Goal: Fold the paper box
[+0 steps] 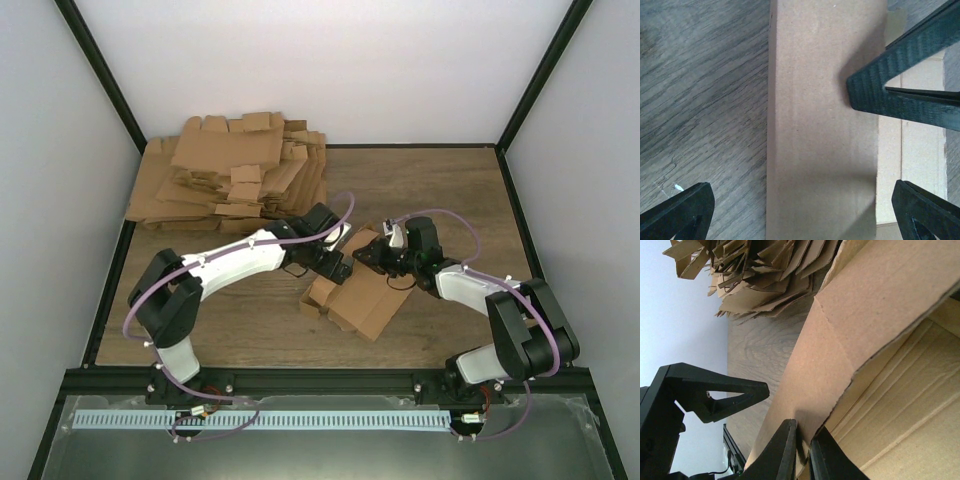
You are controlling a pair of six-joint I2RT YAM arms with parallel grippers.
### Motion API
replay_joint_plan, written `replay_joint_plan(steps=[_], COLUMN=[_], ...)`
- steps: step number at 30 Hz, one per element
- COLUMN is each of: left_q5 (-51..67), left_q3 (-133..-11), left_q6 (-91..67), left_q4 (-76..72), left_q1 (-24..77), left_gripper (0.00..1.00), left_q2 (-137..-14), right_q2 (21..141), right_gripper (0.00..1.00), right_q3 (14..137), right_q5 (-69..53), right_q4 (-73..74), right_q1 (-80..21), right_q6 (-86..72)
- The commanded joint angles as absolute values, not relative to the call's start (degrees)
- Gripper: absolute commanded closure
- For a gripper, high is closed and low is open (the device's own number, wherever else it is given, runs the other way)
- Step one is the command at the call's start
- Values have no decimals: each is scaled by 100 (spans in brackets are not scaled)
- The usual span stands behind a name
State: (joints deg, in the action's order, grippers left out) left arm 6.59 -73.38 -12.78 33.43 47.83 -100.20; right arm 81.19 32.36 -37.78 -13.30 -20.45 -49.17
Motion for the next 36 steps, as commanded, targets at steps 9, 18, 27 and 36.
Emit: replay_joint_plan(steps=[9,18,27,36], left_q5=[848,937,880,1080], left_q3=[-7699,-7779,-7647,-7395], left_q6=[-1080,-929,-800,-783], left_q4=[3423,3533,3778,3813], left_q1=[4703,4728,4721,4723], left_gripper=[20,36,40,43], left_q2=[-10533,-10437,-10221,-10034], right_q2=[8275,8310,8167,7272], right_gripper=[91,89,77,72], right_q3=[3351,3502,3517,3225], right_q5=[-3759,-3635,-3450,-3108], right_q4=[-989,-730,-421,26], right_q1=[-2080,-2079,-2054,-1792], right_q6=[-4666,-4522,-4133,-3810])
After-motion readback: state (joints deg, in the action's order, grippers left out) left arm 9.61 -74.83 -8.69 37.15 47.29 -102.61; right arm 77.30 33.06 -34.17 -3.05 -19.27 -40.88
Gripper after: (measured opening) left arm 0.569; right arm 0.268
